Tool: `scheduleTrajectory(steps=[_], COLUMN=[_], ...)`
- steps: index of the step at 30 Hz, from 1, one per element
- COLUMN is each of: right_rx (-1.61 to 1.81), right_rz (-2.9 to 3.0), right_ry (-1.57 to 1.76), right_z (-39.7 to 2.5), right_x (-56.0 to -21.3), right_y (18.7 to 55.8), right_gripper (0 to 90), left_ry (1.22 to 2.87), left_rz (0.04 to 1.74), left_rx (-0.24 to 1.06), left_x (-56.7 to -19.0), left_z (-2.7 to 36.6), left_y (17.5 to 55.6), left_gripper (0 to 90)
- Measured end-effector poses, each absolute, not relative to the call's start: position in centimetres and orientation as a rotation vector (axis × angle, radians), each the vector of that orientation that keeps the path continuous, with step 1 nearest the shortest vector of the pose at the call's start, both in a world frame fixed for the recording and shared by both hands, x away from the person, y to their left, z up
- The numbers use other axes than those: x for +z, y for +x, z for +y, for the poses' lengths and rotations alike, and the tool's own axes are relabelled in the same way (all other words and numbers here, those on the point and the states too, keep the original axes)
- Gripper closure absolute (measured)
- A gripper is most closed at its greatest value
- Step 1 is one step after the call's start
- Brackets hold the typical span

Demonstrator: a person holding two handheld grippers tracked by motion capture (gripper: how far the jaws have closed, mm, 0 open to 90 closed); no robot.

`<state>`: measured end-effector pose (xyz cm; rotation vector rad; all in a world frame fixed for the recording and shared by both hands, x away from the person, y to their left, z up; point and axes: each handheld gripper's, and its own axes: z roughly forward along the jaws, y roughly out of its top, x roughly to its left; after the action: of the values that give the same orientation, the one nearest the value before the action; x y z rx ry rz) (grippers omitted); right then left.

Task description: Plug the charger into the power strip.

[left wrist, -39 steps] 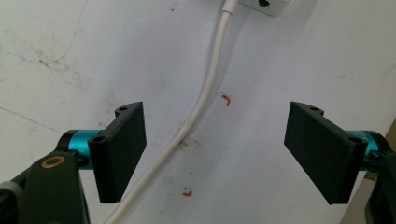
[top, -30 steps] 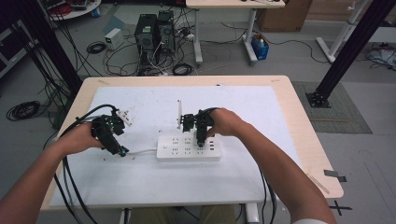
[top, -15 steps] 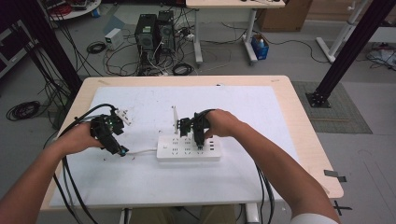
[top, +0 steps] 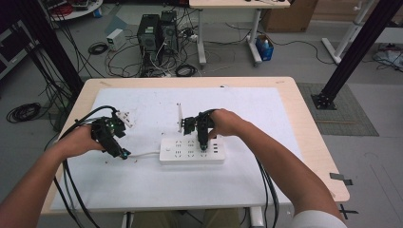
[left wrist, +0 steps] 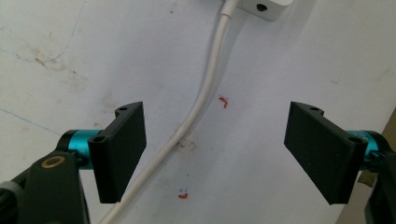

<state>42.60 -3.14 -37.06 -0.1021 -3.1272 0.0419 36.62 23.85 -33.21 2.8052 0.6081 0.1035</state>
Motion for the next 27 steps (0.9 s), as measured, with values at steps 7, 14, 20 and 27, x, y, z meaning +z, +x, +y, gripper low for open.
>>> scheduleTrajectory(steps=[7,14,20,27], right_rx=[0.033,-0.012,-0.142,-0.354], right_rz=[-3.195,-3.152,-3.114,-3.116], right_ry=[-0.083,-0.102,-0.166,-0.317], right_z=[-3.2,-3.5,-4.3,-5.9], right_x=[-37.8,-37.8,-37.3,-35.1], right_y=[41.6,42.2,42.6,42.7], right_gripper=[62.5,62.1,44.5,22.0], left_ry=[2.78,2.776,2.771,2.75], left_rz=[0.623,0.639,0.629,0.639], left_rx=[0.108,0.105,0.126,0.181], left_x=[-33.3,-33.5,-33.2,-32.4], left_z=[24.0,24.2,24.1,24.2], left_y=[36.5,36.6,36.5,36.4], left_gripper=[21.0,21.0,21.0,21.0])
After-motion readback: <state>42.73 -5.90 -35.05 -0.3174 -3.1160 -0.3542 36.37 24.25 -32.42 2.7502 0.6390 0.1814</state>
